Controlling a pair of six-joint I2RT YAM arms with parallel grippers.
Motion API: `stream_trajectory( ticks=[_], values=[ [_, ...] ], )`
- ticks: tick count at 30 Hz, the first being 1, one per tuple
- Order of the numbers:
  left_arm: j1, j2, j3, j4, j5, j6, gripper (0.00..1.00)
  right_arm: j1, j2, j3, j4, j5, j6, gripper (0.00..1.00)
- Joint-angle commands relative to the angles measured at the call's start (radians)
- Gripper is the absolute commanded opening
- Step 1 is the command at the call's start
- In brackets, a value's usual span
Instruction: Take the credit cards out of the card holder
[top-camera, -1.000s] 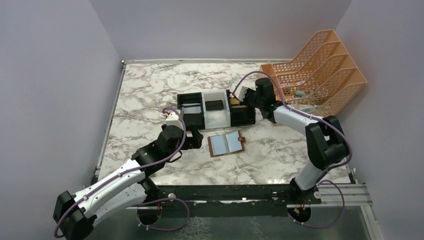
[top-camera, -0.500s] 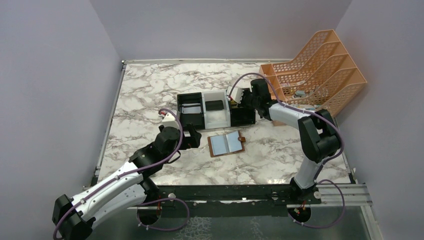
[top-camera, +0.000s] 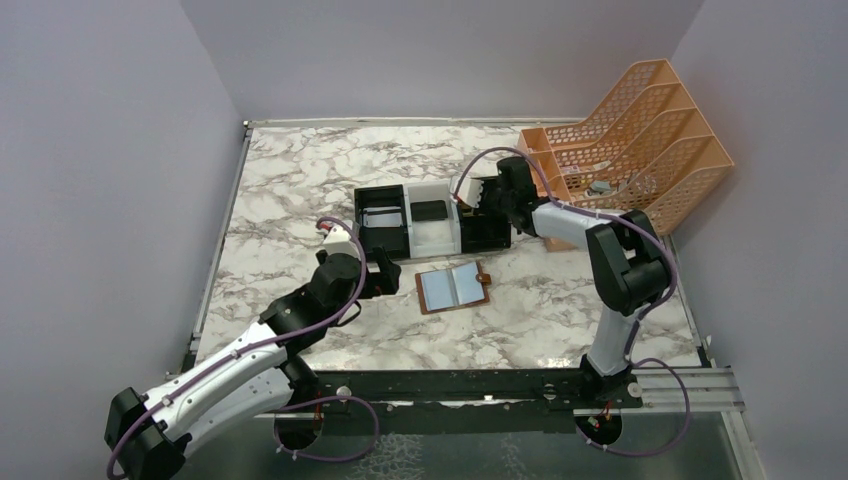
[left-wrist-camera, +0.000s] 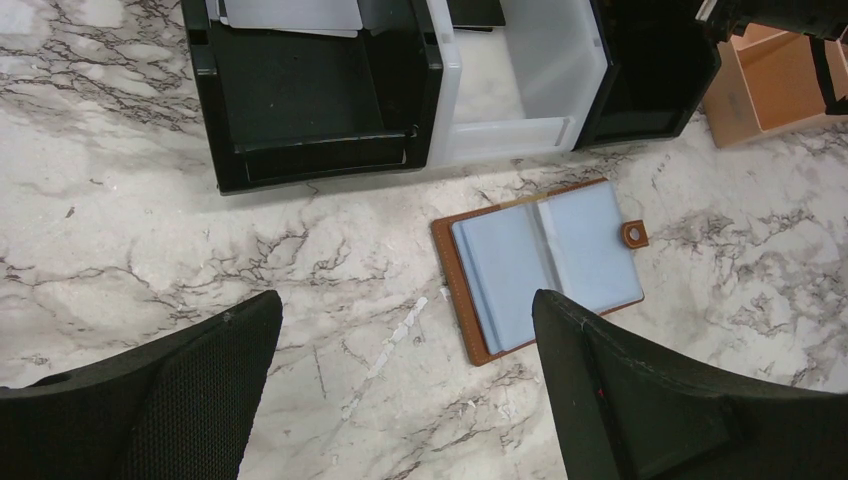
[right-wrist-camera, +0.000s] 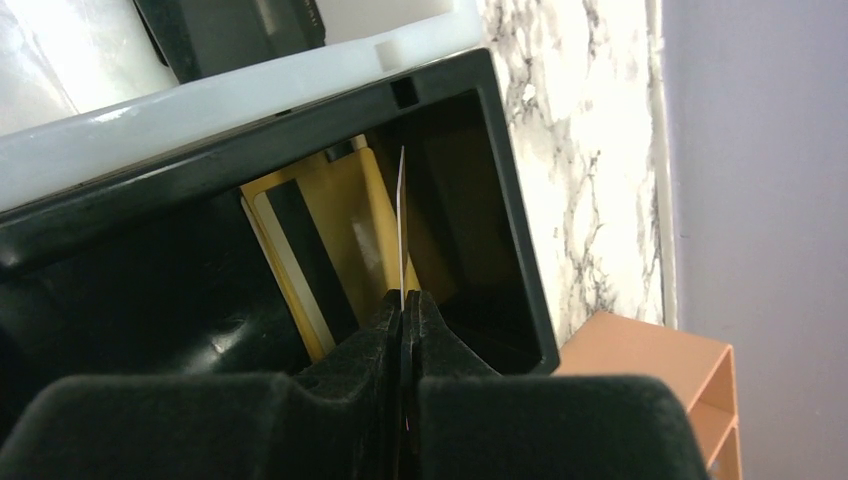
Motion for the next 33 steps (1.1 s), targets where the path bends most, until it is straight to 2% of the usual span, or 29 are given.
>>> stream_trajectory(
  ticks=[1, 14, 22, 23, 24, 25, 33],
  values=[
    [0.005, 0.008, -0.006, 0.012, -0.022, 0.004, 0.99, -0.001, 0.041, 0.010, 0.029, 0.007, -0.032, 0.05],
    [0.005, 0.040, -0.002, 0.004, -0.007, 0.022, 0.99, -0.001, 0.039, -0.027, 0.081, -0.022, -0.006, 0.15],
    [0.007, 0.019, -0.008, -0.005, -0.009, 0.022, 0.99, -0.001, 0.004, -0.044, 0.050, -0.036, 0.003, 0.16],
    [0.005, 0.019, -0.008, -0.007, -0.009, 0.022, 0.99, -0.001, 0.003, -0.043, 0.043, -0.032, 0.003, 0.23],
    [0.006, 0.018, -0.006, -0.009, -0.009, 0.022, 0.99, -0.001, 0.005, -0.038, 0.033, -0.030, 0.001, 0.50],
    [0.007, 0.017, -0.006, -0.011, -0.008, 0.022, 0.99, -0.001, 0.009, -0.031, 0.020, -0.027, -0.001, 0.55],
    [0.006, 0.003, -0.006, -0.021, -0.012, 0.022, 0.99, -0.001, 0.017, -0.022, 0.016, -0.024, 0.014, 0.56]
  ],
)
